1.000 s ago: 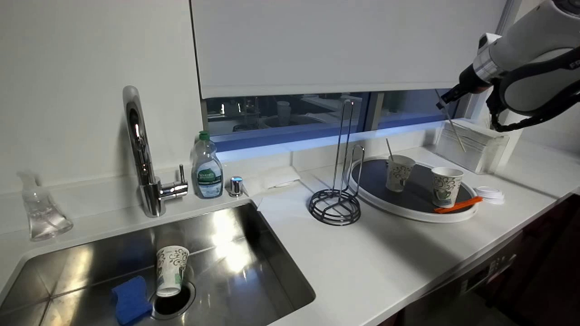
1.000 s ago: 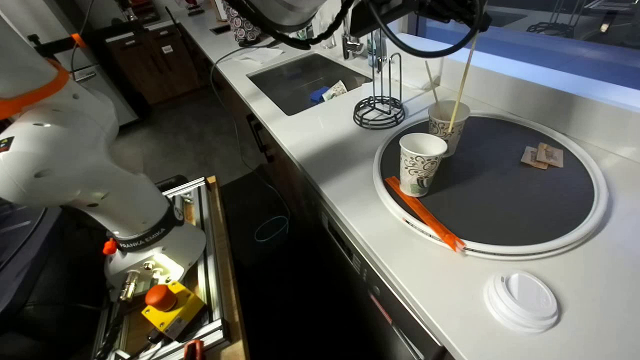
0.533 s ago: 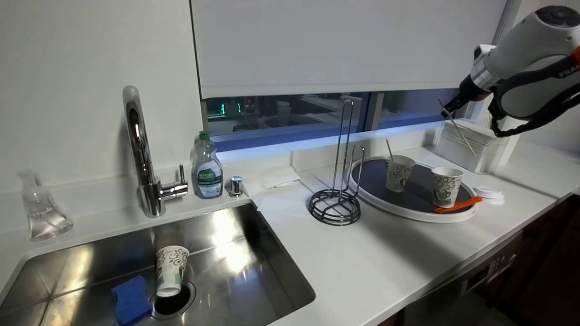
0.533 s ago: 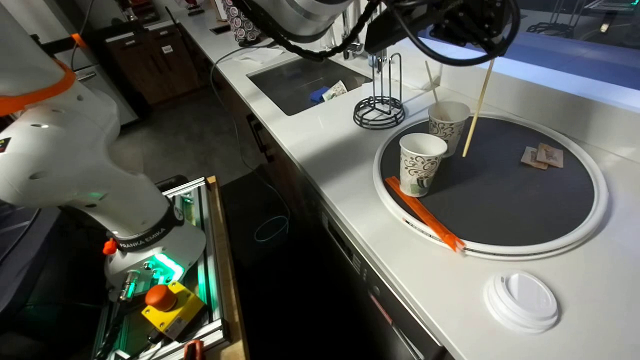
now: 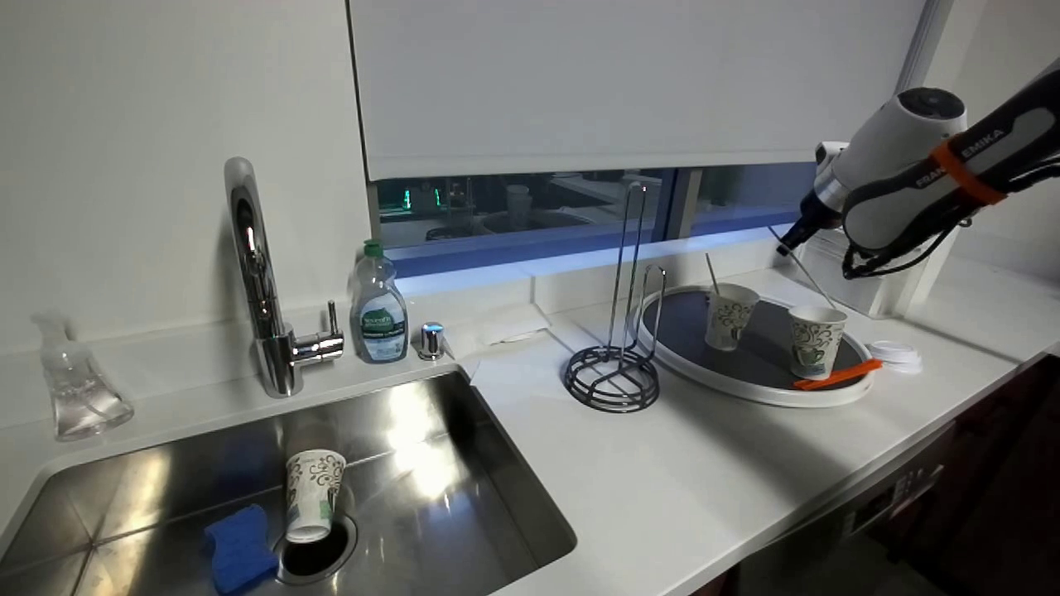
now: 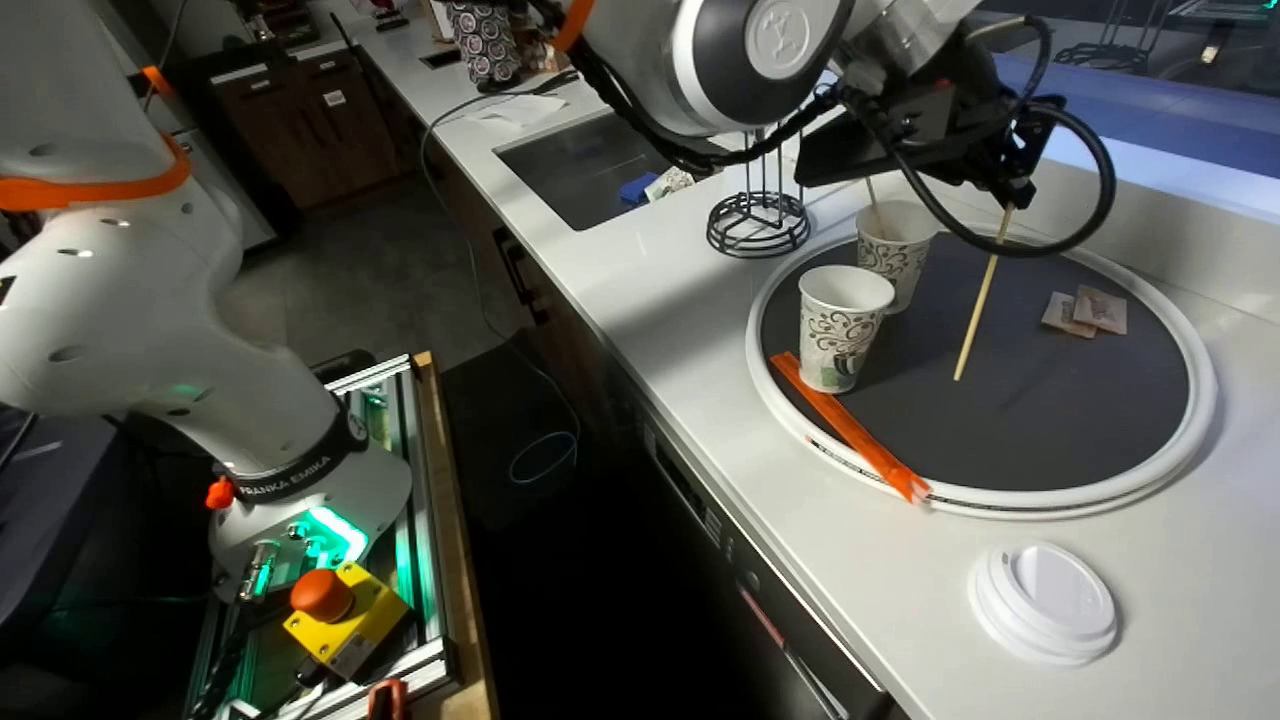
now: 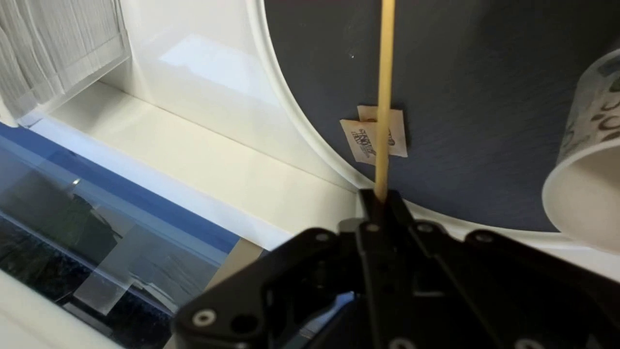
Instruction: Move the chopstick in the right cup to the tray, and then close the cup
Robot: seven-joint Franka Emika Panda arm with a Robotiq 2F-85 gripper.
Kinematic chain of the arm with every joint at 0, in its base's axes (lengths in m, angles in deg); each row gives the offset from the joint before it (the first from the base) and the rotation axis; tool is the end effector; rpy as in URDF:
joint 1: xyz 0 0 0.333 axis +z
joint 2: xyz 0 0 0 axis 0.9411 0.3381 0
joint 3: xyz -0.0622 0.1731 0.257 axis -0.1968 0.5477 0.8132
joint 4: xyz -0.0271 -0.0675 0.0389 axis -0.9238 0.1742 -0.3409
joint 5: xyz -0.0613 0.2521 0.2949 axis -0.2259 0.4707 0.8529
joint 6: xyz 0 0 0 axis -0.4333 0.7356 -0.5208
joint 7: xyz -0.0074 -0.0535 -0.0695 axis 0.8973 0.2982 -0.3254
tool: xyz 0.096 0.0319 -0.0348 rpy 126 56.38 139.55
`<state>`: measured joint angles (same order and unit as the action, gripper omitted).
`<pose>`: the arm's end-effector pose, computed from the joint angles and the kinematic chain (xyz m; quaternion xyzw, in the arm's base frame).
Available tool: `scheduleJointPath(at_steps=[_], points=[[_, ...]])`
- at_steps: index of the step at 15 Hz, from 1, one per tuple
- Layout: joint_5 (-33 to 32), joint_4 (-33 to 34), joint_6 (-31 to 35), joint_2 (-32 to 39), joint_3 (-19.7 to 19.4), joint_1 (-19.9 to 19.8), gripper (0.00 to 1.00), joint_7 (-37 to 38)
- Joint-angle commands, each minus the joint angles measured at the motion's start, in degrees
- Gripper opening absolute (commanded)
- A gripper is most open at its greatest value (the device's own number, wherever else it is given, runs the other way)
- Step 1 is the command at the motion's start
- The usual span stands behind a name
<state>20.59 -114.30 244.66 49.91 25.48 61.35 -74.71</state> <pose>0.6010 -0.1700 0.3844 0.9224 0.1509 0.2929 0.2015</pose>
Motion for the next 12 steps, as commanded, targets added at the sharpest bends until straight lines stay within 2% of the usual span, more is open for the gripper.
scheduleJointPath(at_steps=[1,2,4,5,6,10,12], points=[[6.91,6.60,2.05,7.39,5.43,-5.94,0.02,-5.62],[8.07,7.97,1.70,8.61,6.98,-7.48,0.03,-6.70],[9.67,10.97,0.65,10.87,9.79,-10.27,0.13,-8.53],[10.14,12.30,0.26,11.85,11.18,-11.60,0.28,-9.35],[10.39,13.60,-0.11,12.77,12.23,-12.63,0.37,-9.88],[9.99,17.05,-0.76,15.06,14.82,-15.24,0.66,-10.33],[9.94,17.31,-1.53,14.44,14.72,-15.34,0.81,-8.81]])
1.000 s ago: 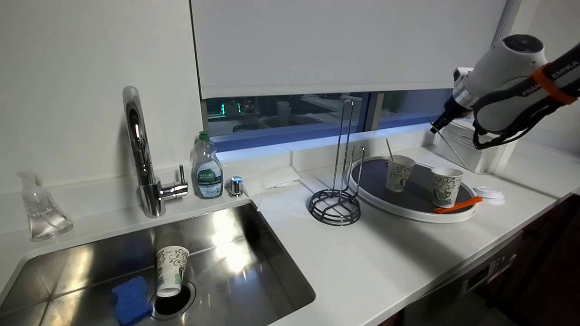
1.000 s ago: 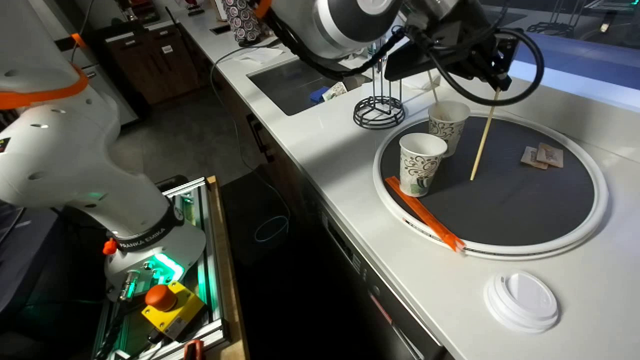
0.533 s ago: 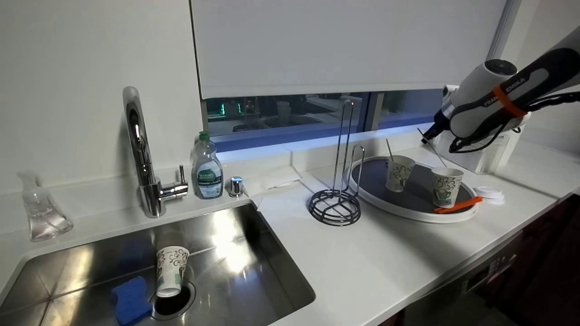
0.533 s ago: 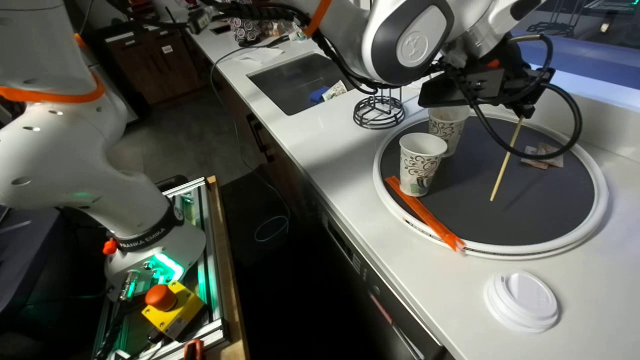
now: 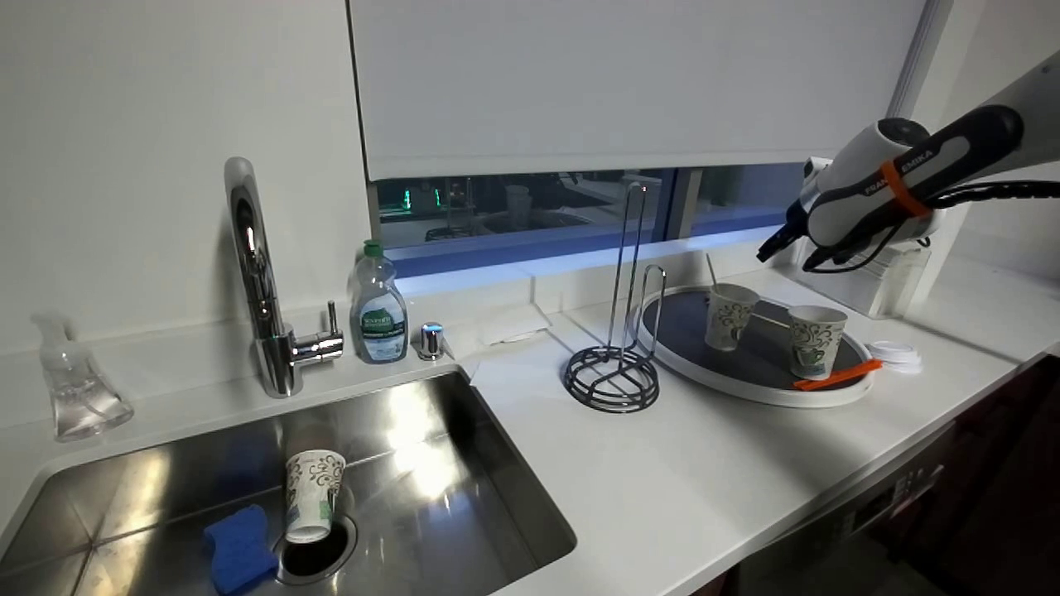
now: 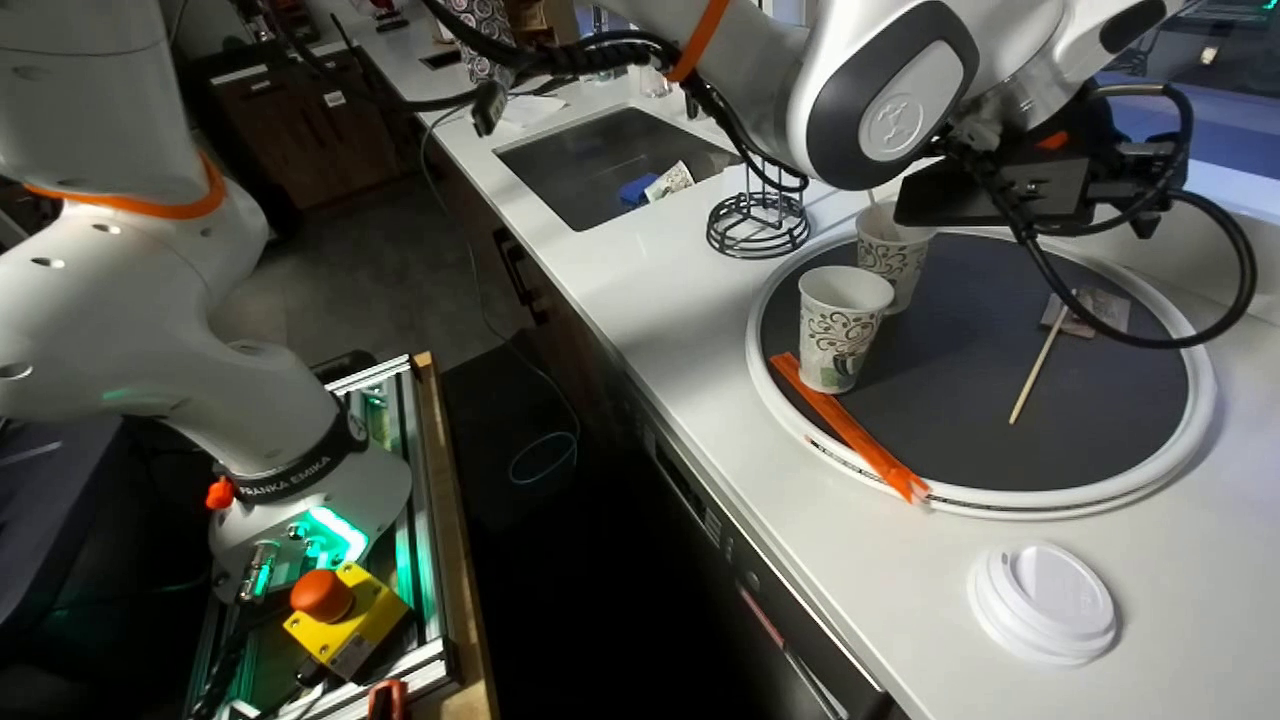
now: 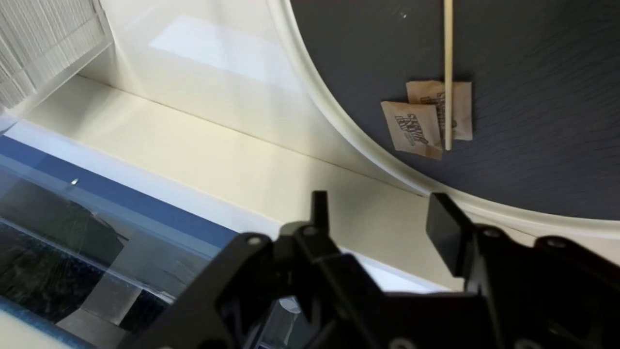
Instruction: Move the chopstick in the right cup to the tray, and then close the cup
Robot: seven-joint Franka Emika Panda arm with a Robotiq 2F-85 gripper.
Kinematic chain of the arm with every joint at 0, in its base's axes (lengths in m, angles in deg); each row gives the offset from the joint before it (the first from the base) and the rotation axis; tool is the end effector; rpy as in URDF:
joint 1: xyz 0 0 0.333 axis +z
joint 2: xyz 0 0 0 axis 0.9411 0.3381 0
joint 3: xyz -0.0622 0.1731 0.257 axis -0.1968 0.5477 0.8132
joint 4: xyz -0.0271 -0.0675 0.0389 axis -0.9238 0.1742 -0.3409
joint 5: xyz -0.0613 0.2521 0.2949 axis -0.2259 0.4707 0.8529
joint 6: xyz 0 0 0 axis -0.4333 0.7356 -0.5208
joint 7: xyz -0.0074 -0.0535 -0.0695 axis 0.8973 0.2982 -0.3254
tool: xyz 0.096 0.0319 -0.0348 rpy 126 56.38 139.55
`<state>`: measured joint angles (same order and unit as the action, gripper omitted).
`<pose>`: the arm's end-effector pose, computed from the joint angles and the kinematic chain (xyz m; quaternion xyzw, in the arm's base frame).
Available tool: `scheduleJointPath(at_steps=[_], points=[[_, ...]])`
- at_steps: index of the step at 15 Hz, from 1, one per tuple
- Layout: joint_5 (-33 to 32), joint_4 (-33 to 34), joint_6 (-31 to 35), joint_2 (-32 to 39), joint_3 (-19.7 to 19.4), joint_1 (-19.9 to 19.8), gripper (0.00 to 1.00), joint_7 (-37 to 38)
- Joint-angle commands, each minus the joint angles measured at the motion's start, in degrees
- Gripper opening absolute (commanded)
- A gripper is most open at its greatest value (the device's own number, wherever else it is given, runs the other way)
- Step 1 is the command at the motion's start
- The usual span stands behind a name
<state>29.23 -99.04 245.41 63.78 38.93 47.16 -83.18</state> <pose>0.6600 -0.2227 0.3542 0.9215 0.1283 0.3218 0.1756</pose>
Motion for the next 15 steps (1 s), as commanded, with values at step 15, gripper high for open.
scheduleJointPath(at_steps=[15], points=[[7.88,-15.29,-20.21,-15.63,-14.75,7.13,1.00,18.92]])
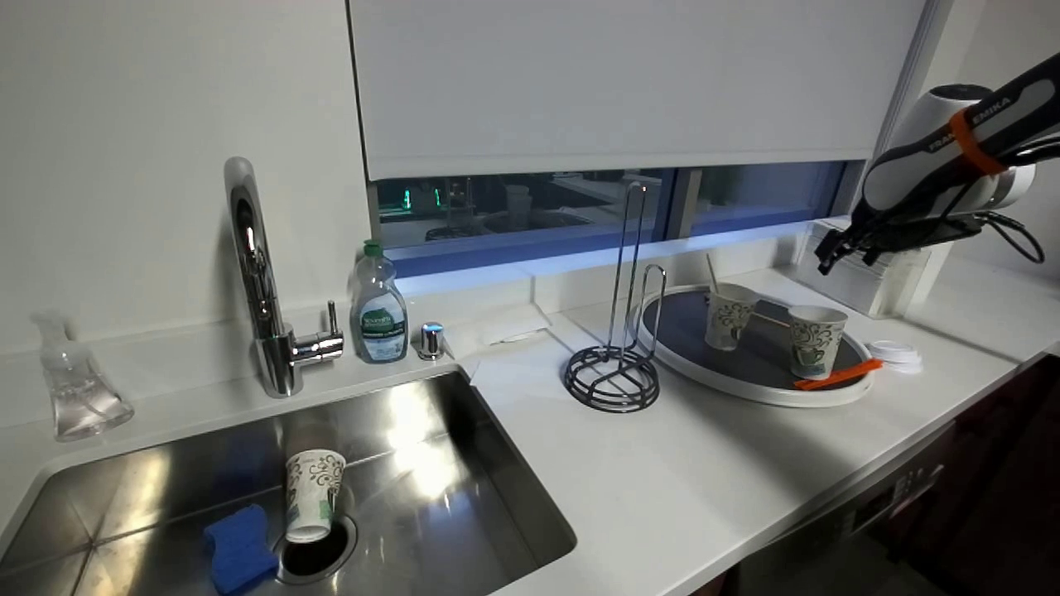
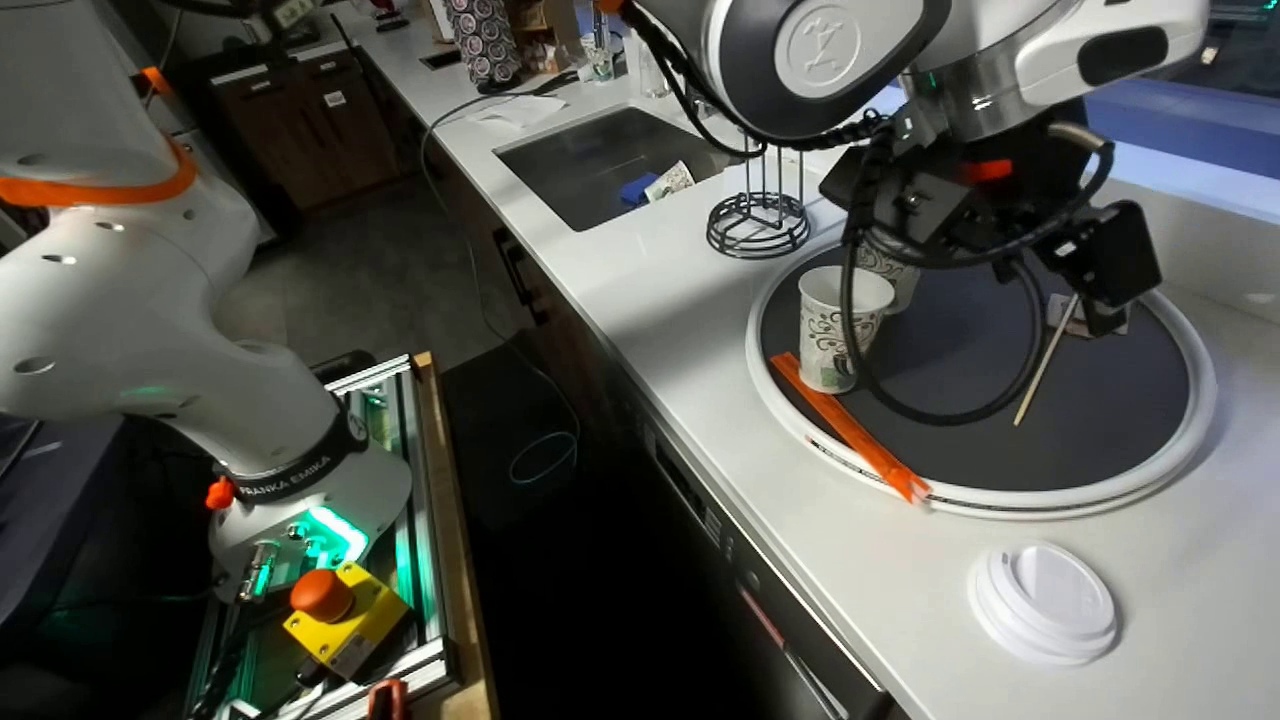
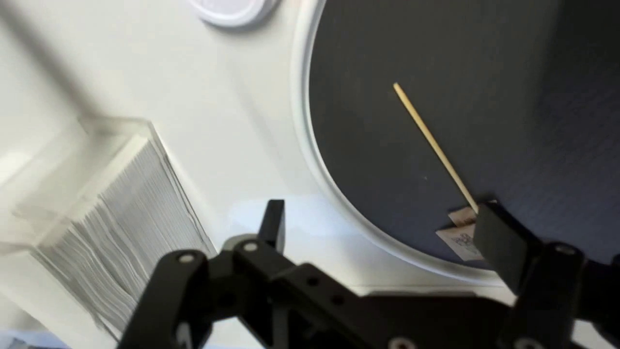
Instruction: Move the chopstick in the right cup to the tray, and then close the cup
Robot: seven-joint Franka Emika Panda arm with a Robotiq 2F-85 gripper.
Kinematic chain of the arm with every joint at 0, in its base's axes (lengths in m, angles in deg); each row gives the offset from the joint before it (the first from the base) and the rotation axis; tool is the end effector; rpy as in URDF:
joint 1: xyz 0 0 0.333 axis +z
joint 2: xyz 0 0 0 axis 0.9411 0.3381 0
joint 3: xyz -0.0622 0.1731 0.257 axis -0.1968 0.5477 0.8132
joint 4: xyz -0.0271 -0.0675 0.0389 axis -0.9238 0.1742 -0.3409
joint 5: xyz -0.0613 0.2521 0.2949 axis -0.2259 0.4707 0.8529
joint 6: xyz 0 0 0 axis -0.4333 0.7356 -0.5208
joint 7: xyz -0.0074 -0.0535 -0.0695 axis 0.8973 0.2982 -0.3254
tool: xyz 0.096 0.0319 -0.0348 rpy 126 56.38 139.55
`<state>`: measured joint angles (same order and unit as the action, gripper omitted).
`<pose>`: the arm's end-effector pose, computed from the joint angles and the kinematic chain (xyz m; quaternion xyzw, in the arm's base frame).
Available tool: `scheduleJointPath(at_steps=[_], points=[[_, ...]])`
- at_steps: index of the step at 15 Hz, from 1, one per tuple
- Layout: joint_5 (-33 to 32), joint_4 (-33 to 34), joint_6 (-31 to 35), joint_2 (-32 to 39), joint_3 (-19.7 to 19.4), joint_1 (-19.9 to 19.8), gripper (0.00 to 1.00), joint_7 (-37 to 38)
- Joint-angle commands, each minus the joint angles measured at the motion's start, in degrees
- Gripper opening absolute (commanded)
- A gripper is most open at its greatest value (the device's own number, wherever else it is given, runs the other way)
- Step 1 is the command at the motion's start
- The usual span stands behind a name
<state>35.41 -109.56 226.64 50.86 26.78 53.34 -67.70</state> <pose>0.5766 -0.2679 0.3768 0.9665 -0.0940 0.2000 0.1301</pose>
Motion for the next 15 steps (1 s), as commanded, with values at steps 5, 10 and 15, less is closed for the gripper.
scheduleJointPath(at_steps=[5,10,15], points=[[0.21,-3.91,-0.56,-1.53,-5.16,1.83,1.00,6.07],[0.05,-2.48,-1.87,0.52,-5.94,1.85,1.00,6.81],[6.60,-0.76,-4.25,3.28,-5.19,-1.75,1.00,3.42]])
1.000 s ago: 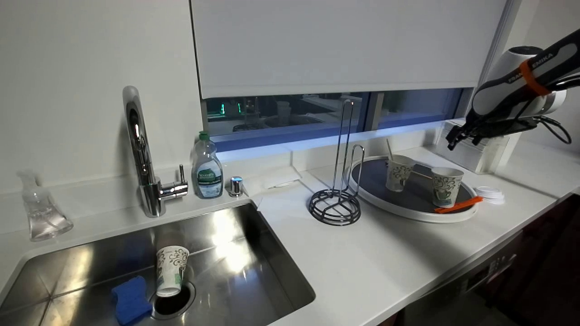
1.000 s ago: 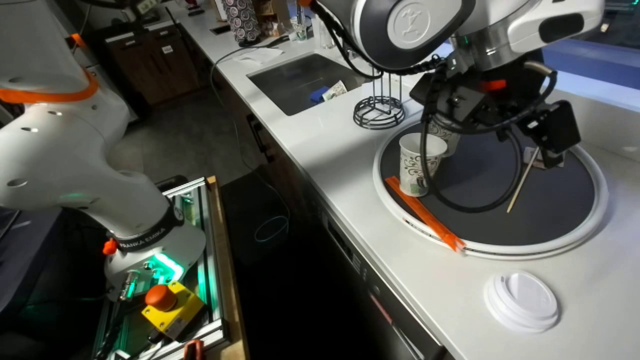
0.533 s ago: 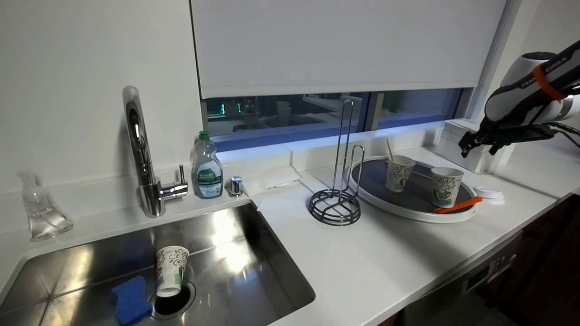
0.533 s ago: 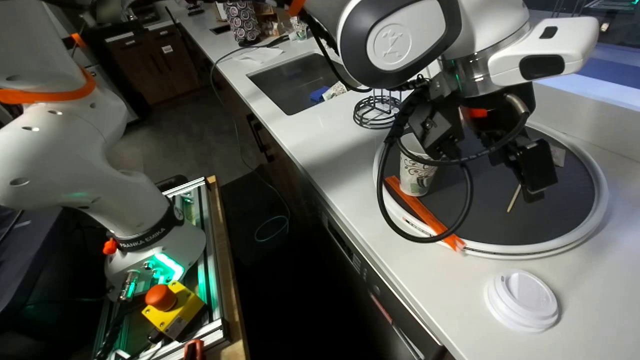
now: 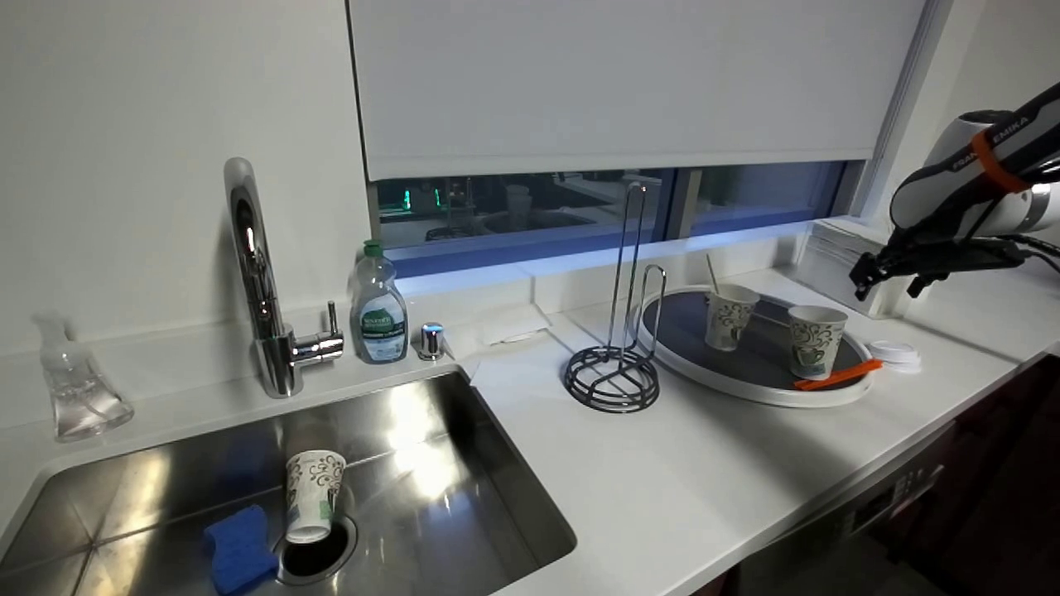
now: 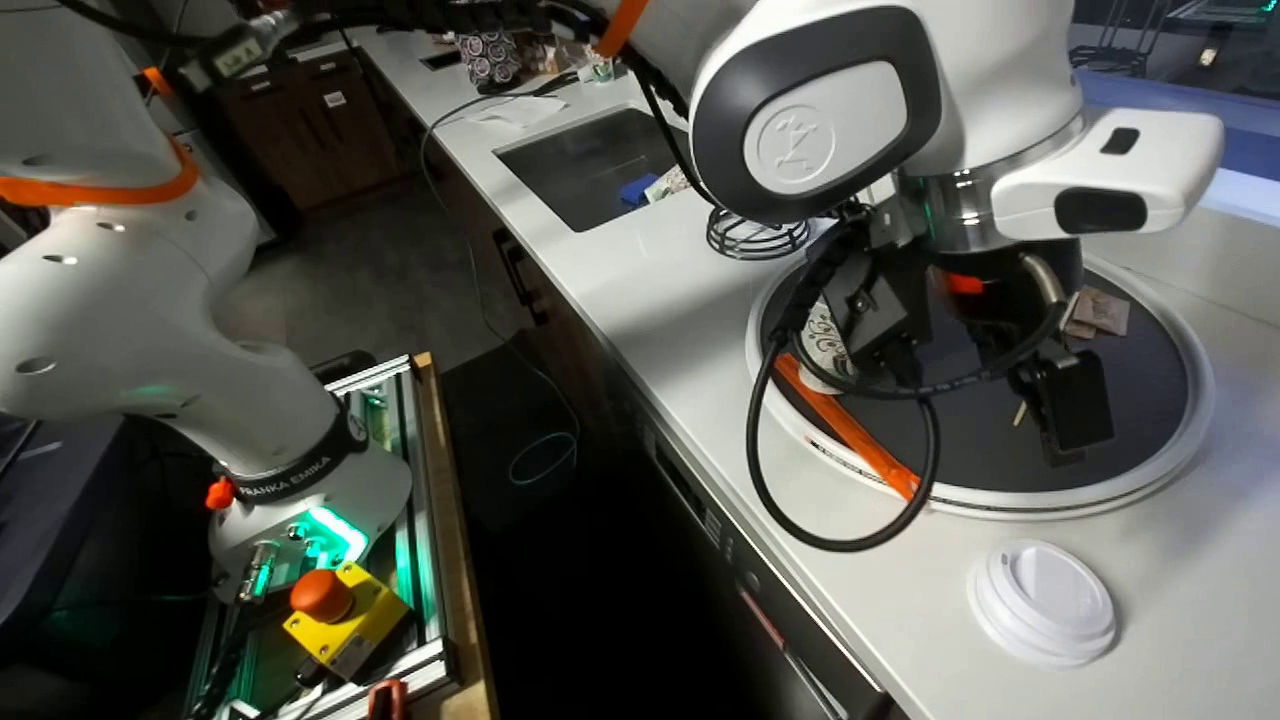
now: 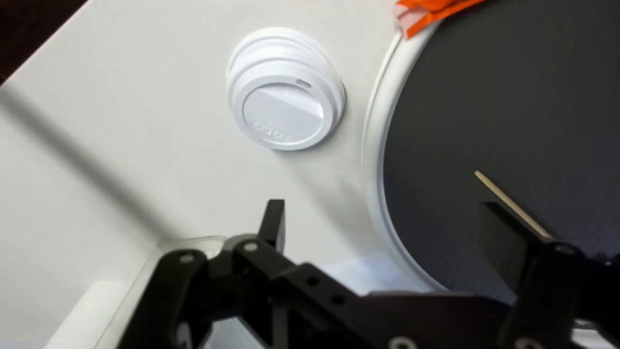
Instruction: Move the chopstick in the right cup to the tray, and then close the cup
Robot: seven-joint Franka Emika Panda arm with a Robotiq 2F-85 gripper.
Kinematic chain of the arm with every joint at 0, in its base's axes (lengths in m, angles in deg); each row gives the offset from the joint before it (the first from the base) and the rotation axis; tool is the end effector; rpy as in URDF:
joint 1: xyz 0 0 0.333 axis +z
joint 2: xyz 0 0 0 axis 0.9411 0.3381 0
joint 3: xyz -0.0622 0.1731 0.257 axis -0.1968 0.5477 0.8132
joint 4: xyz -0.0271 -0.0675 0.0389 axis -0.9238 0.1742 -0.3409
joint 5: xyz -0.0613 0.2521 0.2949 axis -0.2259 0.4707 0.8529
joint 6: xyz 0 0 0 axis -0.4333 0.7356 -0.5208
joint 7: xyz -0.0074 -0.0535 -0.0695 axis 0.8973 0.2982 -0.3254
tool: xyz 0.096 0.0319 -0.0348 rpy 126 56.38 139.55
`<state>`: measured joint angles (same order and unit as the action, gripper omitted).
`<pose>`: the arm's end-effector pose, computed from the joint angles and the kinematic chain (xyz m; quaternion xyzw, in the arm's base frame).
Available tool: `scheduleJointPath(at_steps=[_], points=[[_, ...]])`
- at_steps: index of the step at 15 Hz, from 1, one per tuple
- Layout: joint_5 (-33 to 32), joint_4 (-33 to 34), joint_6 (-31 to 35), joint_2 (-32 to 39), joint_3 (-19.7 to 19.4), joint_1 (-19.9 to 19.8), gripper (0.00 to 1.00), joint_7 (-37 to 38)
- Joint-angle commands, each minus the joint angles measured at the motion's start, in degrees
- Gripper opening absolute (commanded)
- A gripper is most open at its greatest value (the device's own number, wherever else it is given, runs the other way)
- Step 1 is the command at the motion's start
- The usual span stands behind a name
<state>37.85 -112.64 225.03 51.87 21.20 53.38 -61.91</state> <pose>0.5348 -0.3151 0.3409 0.9593 -0.2037 0.1561 0.1179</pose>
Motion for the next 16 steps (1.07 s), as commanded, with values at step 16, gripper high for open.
scheduleJointPath(at_steps=[16], points=[[17.99,12.43,-11.44,12.92,2.99,-11.20,1.00,-8.47]])
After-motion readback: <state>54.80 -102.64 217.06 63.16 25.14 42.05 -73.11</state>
